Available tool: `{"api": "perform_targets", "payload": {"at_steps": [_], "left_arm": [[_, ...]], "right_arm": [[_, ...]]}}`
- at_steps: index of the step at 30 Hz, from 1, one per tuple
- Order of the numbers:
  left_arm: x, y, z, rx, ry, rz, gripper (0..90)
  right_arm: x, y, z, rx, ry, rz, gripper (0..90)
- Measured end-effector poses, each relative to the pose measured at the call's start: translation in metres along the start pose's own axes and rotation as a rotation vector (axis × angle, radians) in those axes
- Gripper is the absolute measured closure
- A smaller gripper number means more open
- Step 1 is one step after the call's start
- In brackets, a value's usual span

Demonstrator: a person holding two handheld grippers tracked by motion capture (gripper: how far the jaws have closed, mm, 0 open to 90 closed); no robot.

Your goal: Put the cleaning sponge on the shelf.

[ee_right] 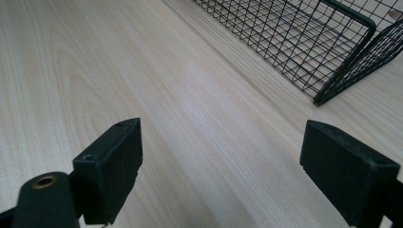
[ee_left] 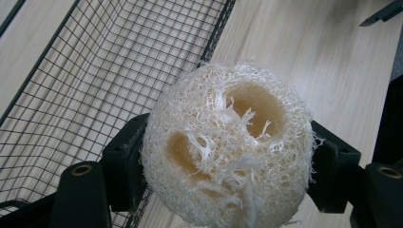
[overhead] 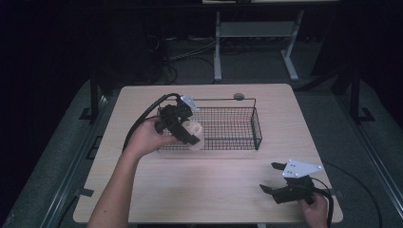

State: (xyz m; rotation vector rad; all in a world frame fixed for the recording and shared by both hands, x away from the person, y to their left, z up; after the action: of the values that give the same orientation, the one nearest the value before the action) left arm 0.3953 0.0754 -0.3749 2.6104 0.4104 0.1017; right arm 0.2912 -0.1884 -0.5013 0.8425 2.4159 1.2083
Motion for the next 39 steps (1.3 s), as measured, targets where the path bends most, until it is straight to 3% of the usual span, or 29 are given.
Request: {"api": "perform_targets", "payload": {"at_steps": [6, 13, 22, 30, 39], "left_arm": [[0.012, 0.004, -0.001, -0.025, -0.001, -0.031, 27.3], [0.022, 0.002, 0.003, -0.019, 0.004, -0.059, 27.3], [0.033, 0.007, 0.004, -0.025, 0.008, -0.067, 27.3], [0.048, 0.010, 0.009, -0.042, 0.011, -0.098, 27.3], [0.060, 0.011, 0.024, -0.036, 0.024, -0.101, 27.3]], "right_arm": [[0.000, 0.000, 0.000, -0.001, 0.001, 0.000, 13.5], [-0.001, 0.000, 0.000, -0.001, -0.001, 0.001, 13.5], [-0.001, 0.000, 0.000, -0.006, 0.001, -0.001, 13.6], [0.000, 0.000, 0.000, 0.000, 0.002, 0.008, 13.5], [-0.002, 0.000, -0.002, -0.011, -0.001, 0.014, 13.5]]}}
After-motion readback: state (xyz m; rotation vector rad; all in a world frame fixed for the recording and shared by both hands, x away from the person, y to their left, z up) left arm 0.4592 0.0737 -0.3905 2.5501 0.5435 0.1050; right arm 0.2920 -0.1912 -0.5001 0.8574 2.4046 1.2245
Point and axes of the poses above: each handheld gripper's, and its own axes: z roughly forward along the jaws, y roughly out of its top, x roughly to its left, the point moved 9 cm from there along z, roughly forward along the jaws, and after that the axes turned 3 degrees about z, right-handed, at the moved point
